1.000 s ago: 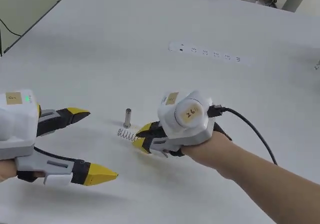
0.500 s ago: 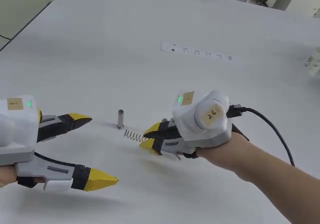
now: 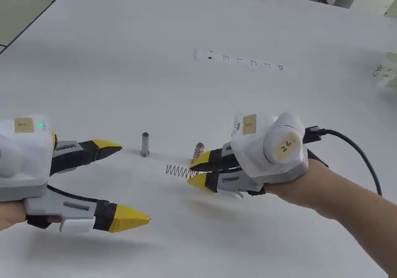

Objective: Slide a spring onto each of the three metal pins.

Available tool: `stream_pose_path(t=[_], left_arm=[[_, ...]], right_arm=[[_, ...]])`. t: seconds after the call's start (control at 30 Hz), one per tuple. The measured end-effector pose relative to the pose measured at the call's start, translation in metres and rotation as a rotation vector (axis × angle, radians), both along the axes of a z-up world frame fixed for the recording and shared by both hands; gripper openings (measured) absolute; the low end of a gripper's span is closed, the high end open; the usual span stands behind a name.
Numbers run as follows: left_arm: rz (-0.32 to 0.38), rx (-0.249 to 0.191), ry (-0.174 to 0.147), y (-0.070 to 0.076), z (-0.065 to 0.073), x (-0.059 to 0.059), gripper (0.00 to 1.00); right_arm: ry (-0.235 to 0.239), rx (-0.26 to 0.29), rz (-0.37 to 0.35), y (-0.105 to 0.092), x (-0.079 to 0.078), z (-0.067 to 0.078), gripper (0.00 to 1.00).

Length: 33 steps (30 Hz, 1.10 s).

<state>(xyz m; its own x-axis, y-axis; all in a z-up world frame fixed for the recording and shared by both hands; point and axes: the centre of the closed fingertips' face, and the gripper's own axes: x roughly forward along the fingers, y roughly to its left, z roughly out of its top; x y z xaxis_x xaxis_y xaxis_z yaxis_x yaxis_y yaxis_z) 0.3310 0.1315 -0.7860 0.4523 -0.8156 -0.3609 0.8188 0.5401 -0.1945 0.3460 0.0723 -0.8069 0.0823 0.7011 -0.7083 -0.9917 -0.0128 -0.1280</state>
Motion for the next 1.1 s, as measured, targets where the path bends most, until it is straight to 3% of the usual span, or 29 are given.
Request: stream_pose_path(t=[0.17, 0.33, 0.47, 0.67, 0.73, 1.1], left_arm=[[-0.022, -0.027, 0.010, -0.009, 0.003, 0.001, 0.78], [-0.083, -0.026, 0.030, -0.021, 0.001, -0.003, 0.60], [-0.105, -0.033, 0.023, -0.030, 0.002, 0.000, 0.57], [-0.135, -0.071, 0.027, -0.043, 0.007, 0.003, 0.44], [-0.157, -0.059, 0.010, -0.047, 0.007, 0.003, 0.39], [-0.201, -0.066, 0.006, -0.061, 0.009, 0.002, 0.24]], right_arm=[[-0.013, 0.002, 0.022, -0.005, -0.003, 0.000, 0.08], [-0.018, 0.013, 0.036, -0.007, -0.006, 0.003, 0.08], [-0.032, 0.008, 0.047, -0.008, -0.009, 0.005, 0.08], [-0.044, 0.000, 0.066, -0.009, -0.013, 0.006, 0.08], [-0.047, 0.001, 0.067, -0.010, -0.013, 0.007, 0.08], [-0.062, 0.006, 0.082, -0.011, -0.017, 0.014, 0.08]])
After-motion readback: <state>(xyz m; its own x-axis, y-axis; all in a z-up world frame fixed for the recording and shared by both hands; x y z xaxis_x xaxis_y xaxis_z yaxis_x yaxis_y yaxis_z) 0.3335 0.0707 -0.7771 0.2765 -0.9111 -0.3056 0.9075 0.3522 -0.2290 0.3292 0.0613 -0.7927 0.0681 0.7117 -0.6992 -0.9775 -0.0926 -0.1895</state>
